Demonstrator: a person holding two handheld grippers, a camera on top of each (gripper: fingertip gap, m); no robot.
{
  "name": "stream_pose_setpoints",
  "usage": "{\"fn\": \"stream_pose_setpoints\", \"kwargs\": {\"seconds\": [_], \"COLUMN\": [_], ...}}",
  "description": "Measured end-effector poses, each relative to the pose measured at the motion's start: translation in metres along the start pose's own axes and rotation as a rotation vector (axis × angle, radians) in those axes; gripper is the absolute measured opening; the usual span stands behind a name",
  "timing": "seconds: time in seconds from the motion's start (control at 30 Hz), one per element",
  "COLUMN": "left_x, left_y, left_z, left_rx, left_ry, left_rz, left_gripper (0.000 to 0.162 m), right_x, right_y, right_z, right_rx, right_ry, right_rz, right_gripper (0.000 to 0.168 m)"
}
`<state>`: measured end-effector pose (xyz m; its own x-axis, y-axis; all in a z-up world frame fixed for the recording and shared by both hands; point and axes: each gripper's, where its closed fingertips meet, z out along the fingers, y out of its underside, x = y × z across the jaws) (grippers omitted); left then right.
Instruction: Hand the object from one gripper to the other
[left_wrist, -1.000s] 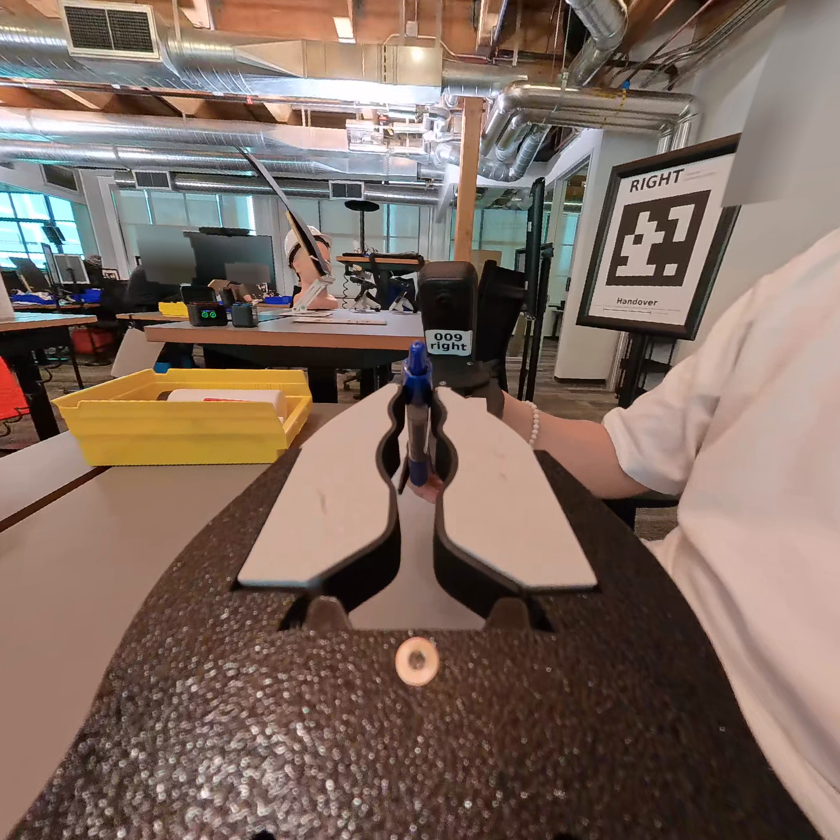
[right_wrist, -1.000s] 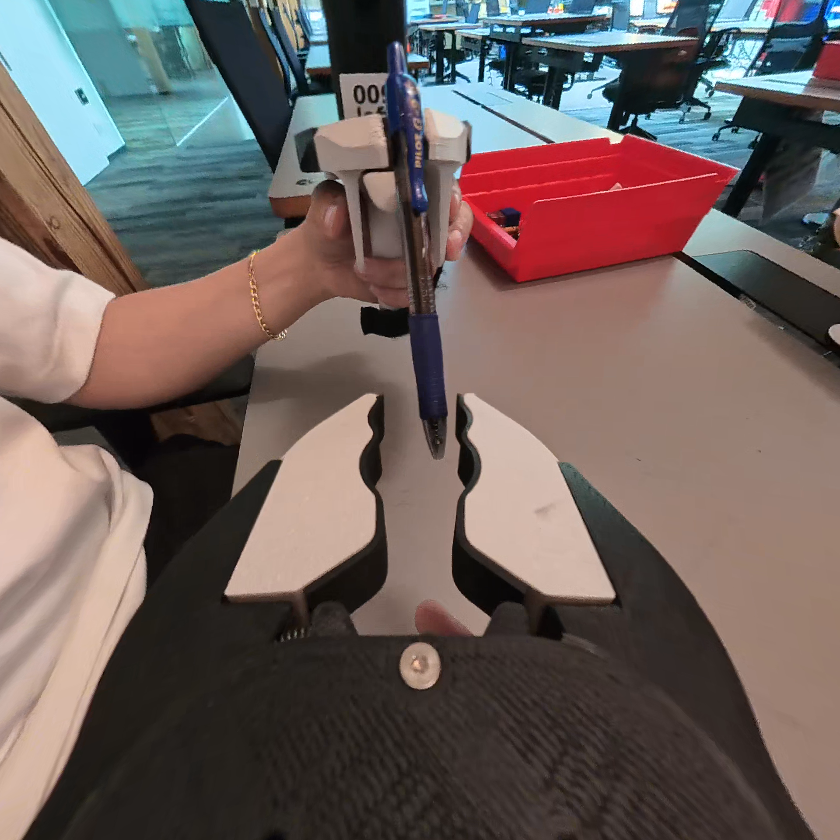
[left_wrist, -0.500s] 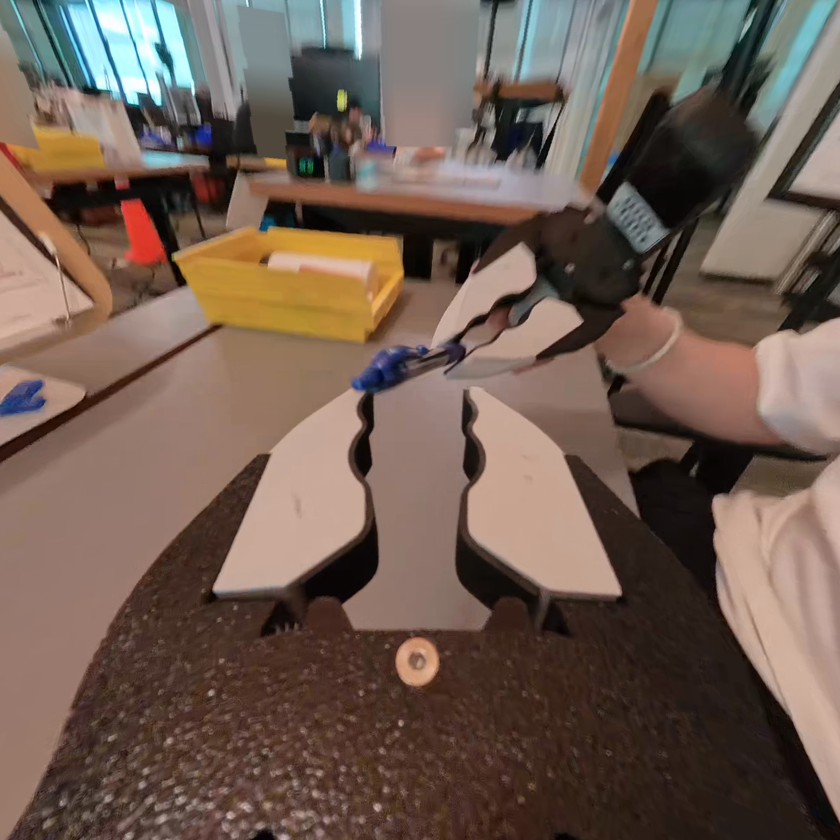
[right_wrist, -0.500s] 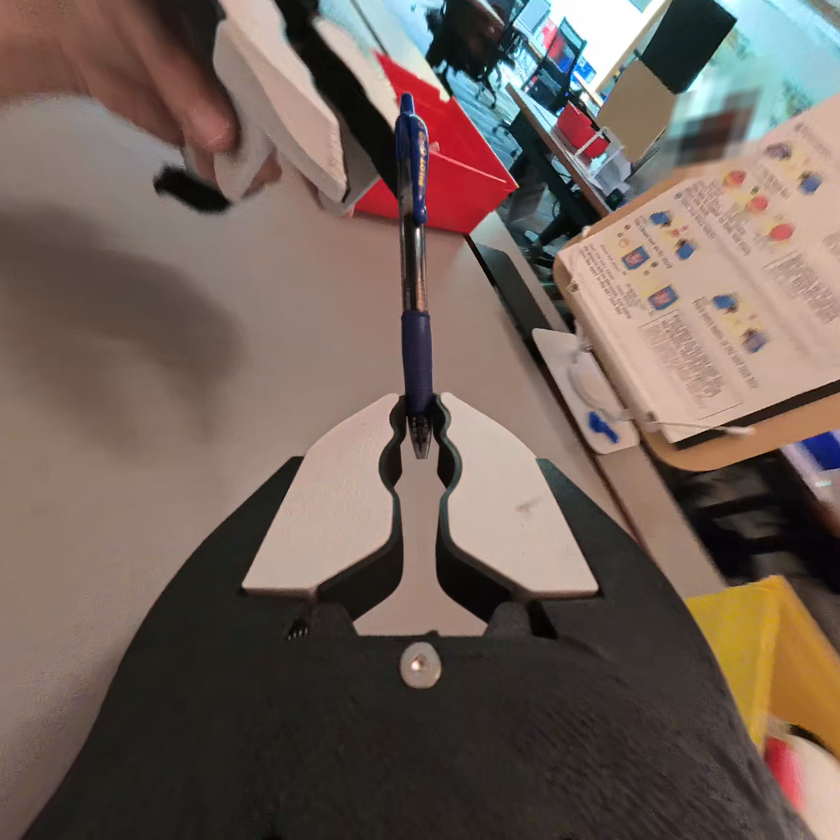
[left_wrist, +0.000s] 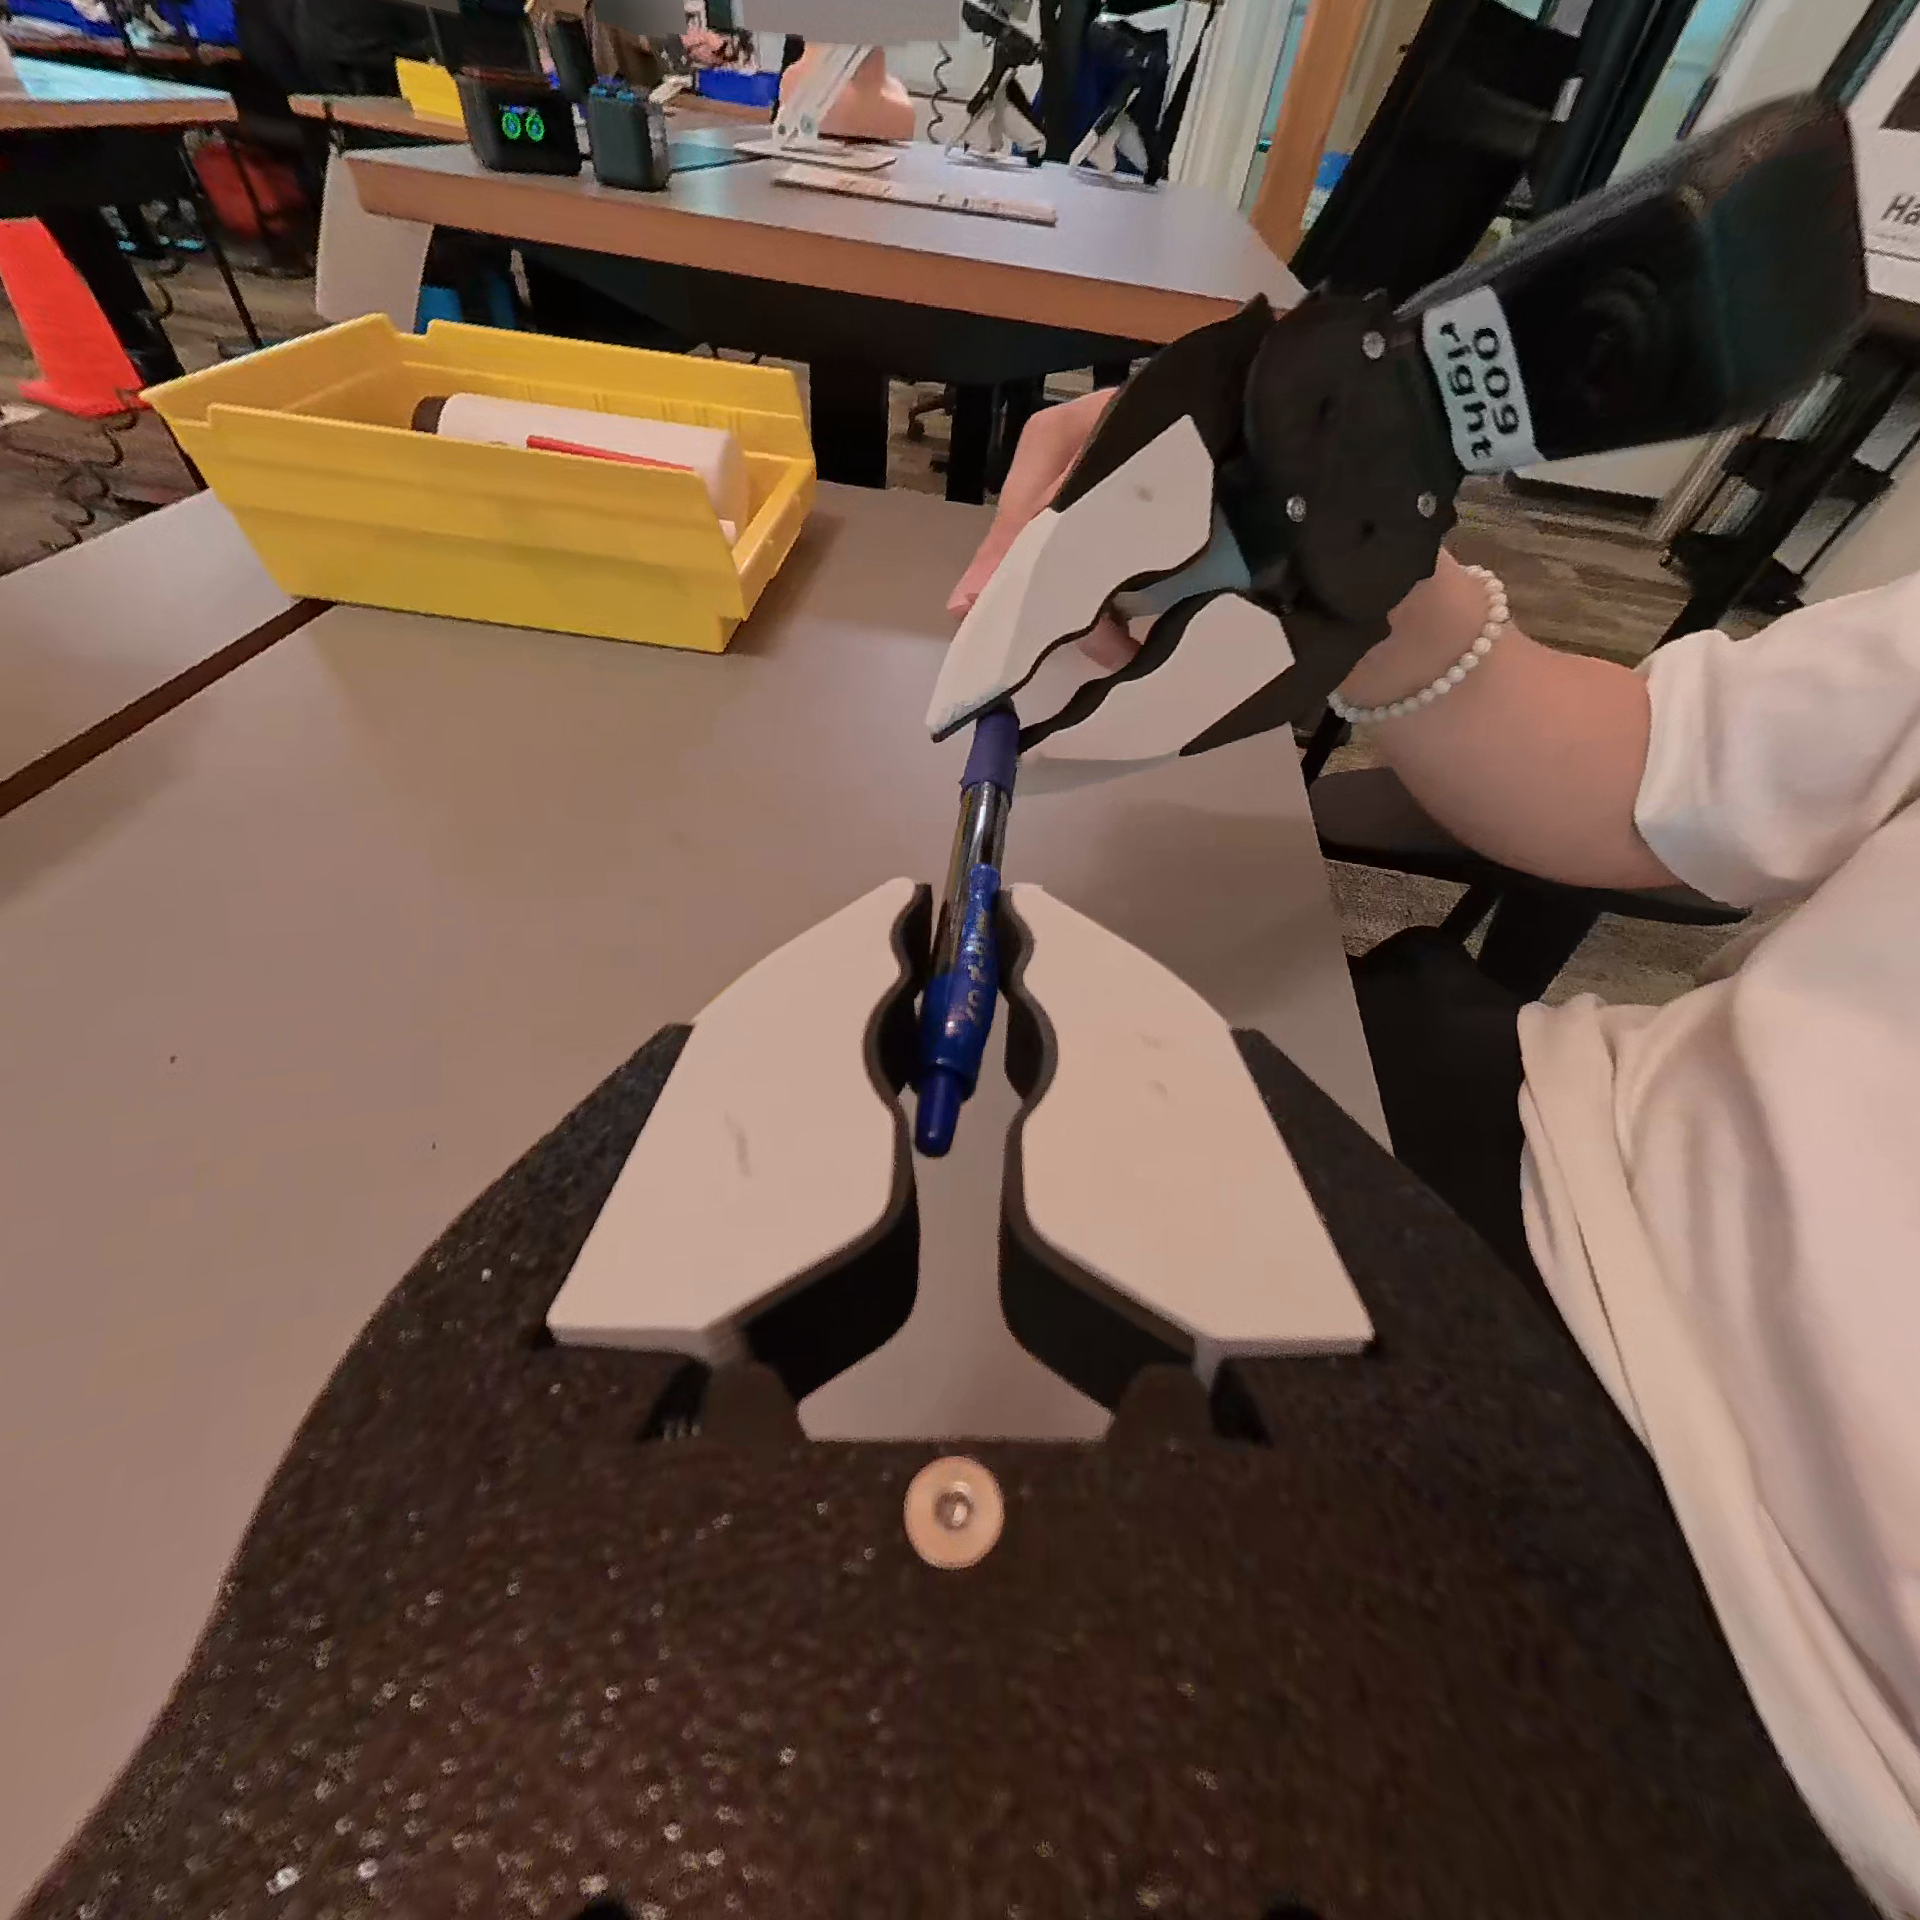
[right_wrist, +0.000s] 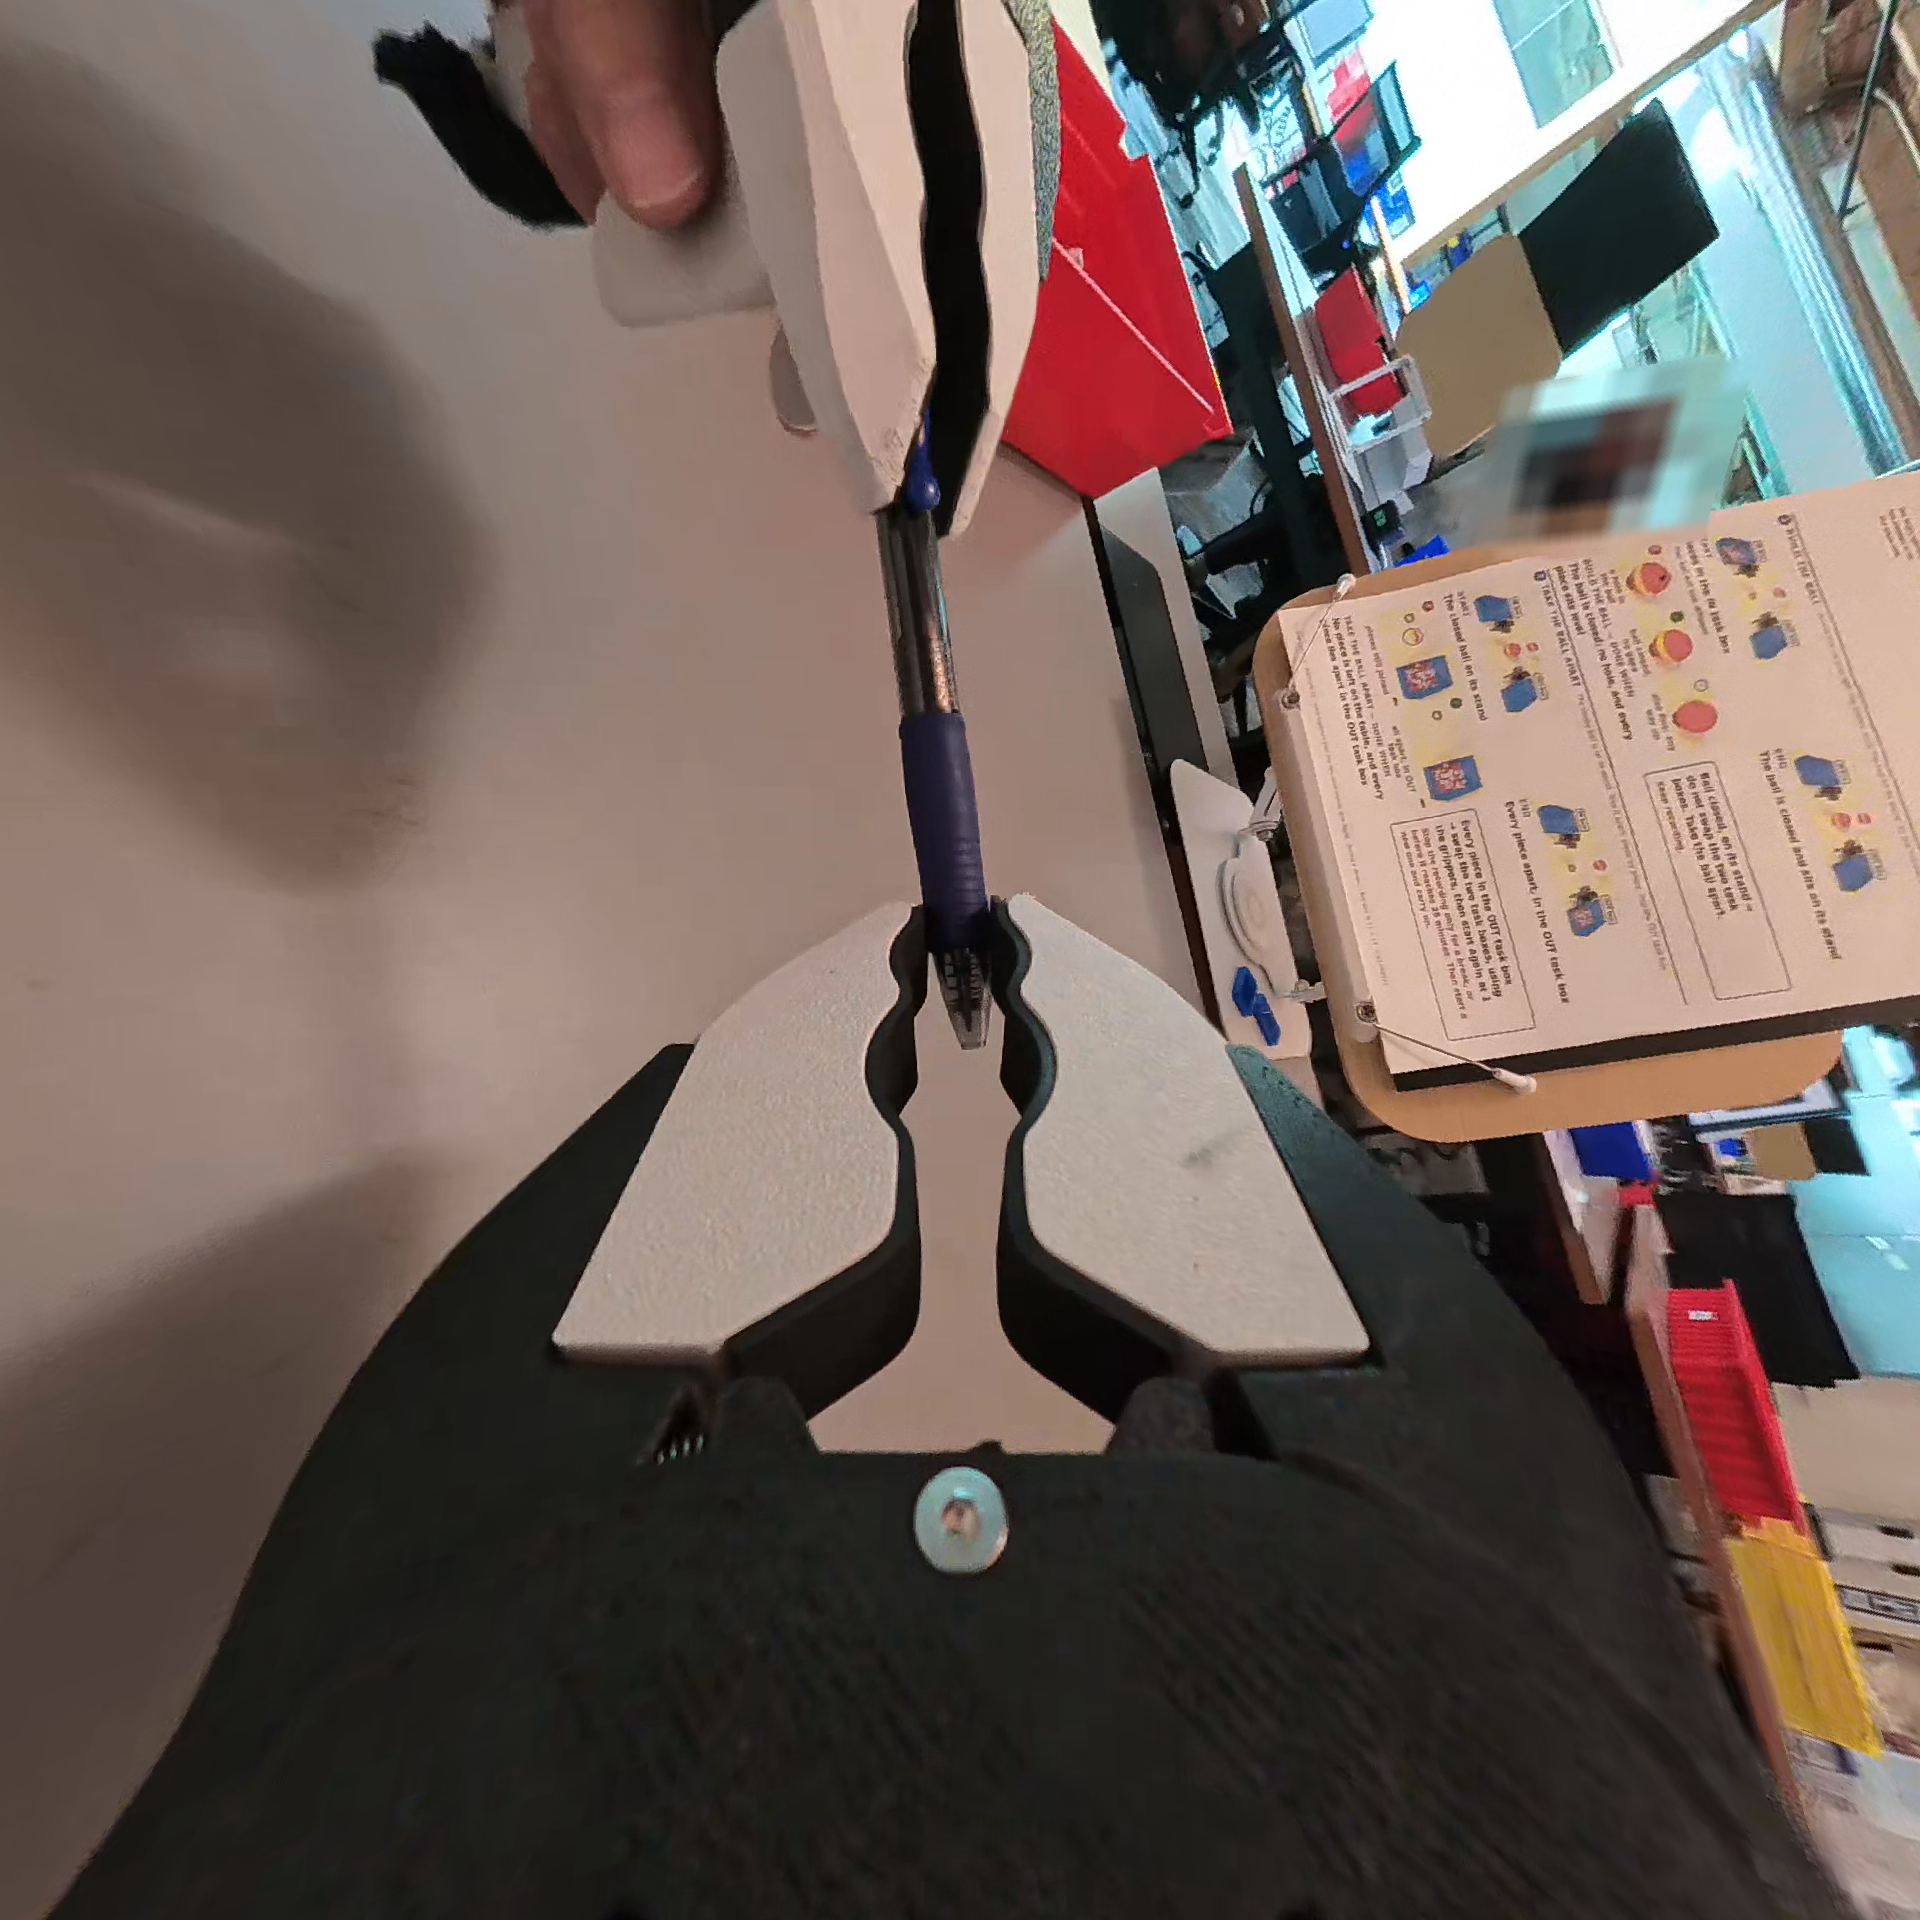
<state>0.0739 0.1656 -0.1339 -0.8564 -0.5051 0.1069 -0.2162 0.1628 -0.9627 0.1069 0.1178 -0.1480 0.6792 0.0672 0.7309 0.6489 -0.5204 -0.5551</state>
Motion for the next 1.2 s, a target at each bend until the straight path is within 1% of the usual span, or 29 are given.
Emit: {"fn": "stream_pose_setpoints", "kwargs": {"seconds": [0.1, 0.13, 0.23, 0.3, 0.33, 0.37, 0.4, 0.47, 0.53, 0.6, 0.67, 0.73, 0.83, 0.87, 0.9, 0.93, 1.0, 1.1, 1.13, 1.2], "left_x": [0.001, -0.001, -0.010, -0.011, -0.008, -0.006, -0.005, -0.002, -0.002, 0.002, 0.006, 0.007, 0.001, -0.003, -0.007, -0.010, -0.012, -0.008, -0.005, 0.004], "left_y": [-0.005, -0.009, -0.035, -0.050, -0.054, -0.055, -0.055, -0.055, -0.052, -0.049, -0.048, -0.048, -0.039, -0.034, -0.031, -0.028, -0.030, -0.045, -0.049, -0.053], "left_z": [-0.001, -0.003, -0.015, -0.022, -0.022, -0.019, -0.016, -0.007, 0.003, 0.012, 0.018, 0.019, 0.025, 0.027, 0.028, 0.027, 0.025, 0.025, 0.026, 0.032], "left_rx": [0.070, 0.118, 0.358, 0.516, 0.566, 0.599, 0.626, 0.666, 0.673, 0.654, 0.646, 0.649, 0.570, 0.528, 0.485, 0.442, 0.365, 0.284, 0.264, 0.236], "left_ry": [0.035, 0.033, 0.019, 0.040, 0.072, 0.102, 0.116, 0.151, 0.155, 0.171, 0.179, 0.187, 0.150, 0.105, 0.048, -0.010, -0.124, -0.258, -0.292, -0.314], "left_rz": [0.024, 0.024, -0.010, -0.046, -0.057, -0.073, -0.088, -0.114, -0.138, -0.134, -0.124, -0.128, -0.141, -0.117, -0.074, -0.022, 0.088, 0.201, 0.235, 0.284], "left_gripper": [0.010, 0.010, 0.010, 0.010, 0.009, 0.009, 0.010, 0.009, 0.009, 0.010, 0.010, 0.010, 0.012, 0.016, 0.025, 0.029, 0.029, 0.029, 0.029, 0.025], "right_x": [0.005, 0.010, 0.026, 0.042, 0.048, 0.054, 0.060, 0.065, 0.060, 0.055, 0.056, 0.055, 0.051, 0.051, 0.051, 0.049, 0.046, 0.041, 0.040, 0.033], "right_y": [-0.004, -0.007, -0.011, -0.014, -0.021, -0.030, -0.036, -0.043, -0.050, -0.052, -0.051, -0.052, -0.049, -0.046, -0.041, -0.036, -0.027, -0.013, -0.008, -0.006], "right_z": [-0.002, -0.004, -0.010, -0.012, -0.016, -0.022, -0.026, -0.030, -0.031, -0.029, -0.029, -0.032, -0.029, -0.027, -0.024, -0.023, -0.020, -0.013, -0.010, -0.004], "right_rx": [0.077, 0.132, 0.284, 0.410, 0.511, 0.618, 0.707, 0.805, 0.828, 0.806, 0.804, 0.819, 0.739, 0.690, 0.629, 0.563, 0.430, 0.225, 0.169, 0.101], "right_ry": [-0.014, -0.013, -0.058, -0.050, -0.060, -0.073, -0.072, -0.069, -0.089, -0.078, -0.045, -0.079, -0.131, -0.117, -0.091, -0.078, -0.044, 0.033, 0.068, 0.084], "right_rz": [0.140, 0.227, 0.566, 0.795, 0.890, 0.970, 1.040, 1.118, 1.091, 1.029, 1.013, 1.017, 1.001, 0.982, 0.961, 0.927, 0.840, 0.664, 0.608, 0.522], "right_gripper": [0.013, 0.019, 0.067, 0.074, 0.072, 0.066, 0.057, 0.045, 0.032, 0.028, 0.017, 0.014, 0.012, 0.011, 0.011, 0.011, 0.011, 0.012, 0.012, 0.012]}}
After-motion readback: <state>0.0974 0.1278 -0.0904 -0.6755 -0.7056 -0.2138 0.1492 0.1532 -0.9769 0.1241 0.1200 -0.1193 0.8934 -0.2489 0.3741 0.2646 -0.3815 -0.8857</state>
